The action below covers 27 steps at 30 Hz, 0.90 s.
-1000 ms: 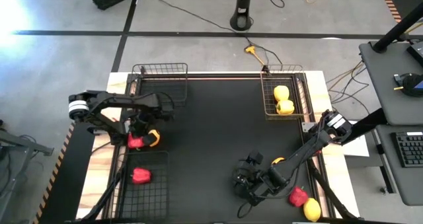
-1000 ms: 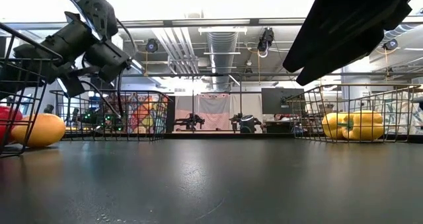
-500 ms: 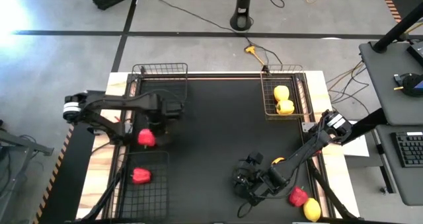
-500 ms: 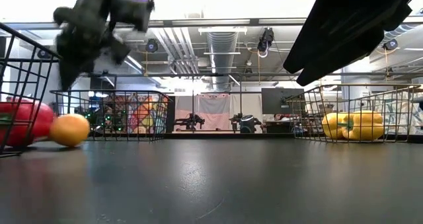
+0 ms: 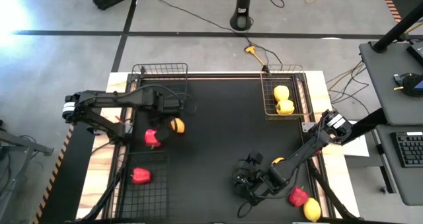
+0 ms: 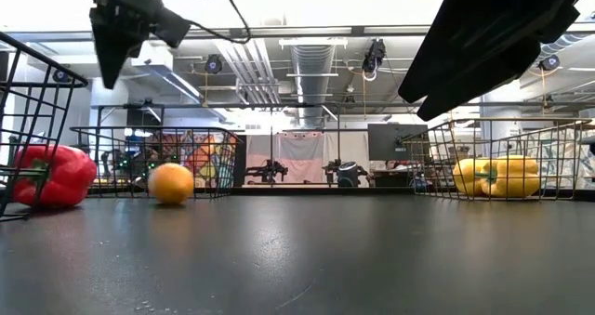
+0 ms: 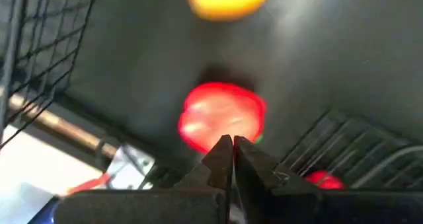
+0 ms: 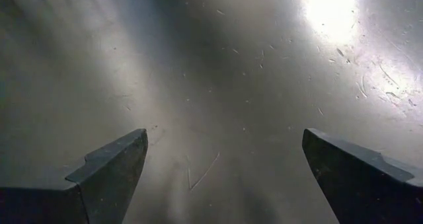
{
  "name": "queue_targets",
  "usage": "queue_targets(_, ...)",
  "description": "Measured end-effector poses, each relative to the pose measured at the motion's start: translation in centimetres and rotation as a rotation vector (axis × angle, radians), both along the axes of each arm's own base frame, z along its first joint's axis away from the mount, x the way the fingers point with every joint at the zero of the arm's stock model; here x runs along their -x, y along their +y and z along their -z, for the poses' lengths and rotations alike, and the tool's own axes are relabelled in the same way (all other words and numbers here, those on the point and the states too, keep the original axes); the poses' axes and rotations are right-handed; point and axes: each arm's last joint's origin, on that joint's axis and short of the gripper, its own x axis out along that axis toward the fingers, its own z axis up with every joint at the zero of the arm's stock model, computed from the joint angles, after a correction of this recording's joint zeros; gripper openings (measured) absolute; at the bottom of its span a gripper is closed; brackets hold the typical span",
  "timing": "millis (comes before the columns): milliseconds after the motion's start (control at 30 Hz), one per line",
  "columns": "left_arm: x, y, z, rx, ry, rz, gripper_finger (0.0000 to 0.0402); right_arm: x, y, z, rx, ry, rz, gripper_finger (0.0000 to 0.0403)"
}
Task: Sort produce into baskets
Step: Put the top red bell pepper into the bottom black wire basket
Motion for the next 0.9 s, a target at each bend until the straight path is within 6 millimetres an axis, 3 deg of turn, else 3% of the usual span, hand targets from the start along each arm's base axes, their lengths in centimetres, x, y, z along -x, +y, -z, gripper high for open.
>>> queue_targets(300, 1.2, -0.1, 2.4, 0.005, 0.136, -0.005, 0.0022, 0.1, 0.0, 0.1, -0.004, 0.000, 0.008, 0.0394)
queue_targets(433, 1.7, -0.1, 3.4, -0.002, 0.184, -0.059, 0.0071, 0.1, 0.0, 0.1, -0.009, -0.002, 0.013, 0.0394)
queue_targets(633, 1.9, 0.1, 4.1, -0.166, 0.185, -0.293, 0.0155, 0.1, 0.0, 0.1, -0.009, -0.002, 0.013, 0.0394)
queue_targets(900, 1.9, -0.5, 4.2, -0.176, 0.180, -0.332, 0.0223, 0.0, 0.0, 0.1, -0.008, -0.002, 0.010, 0.0394)
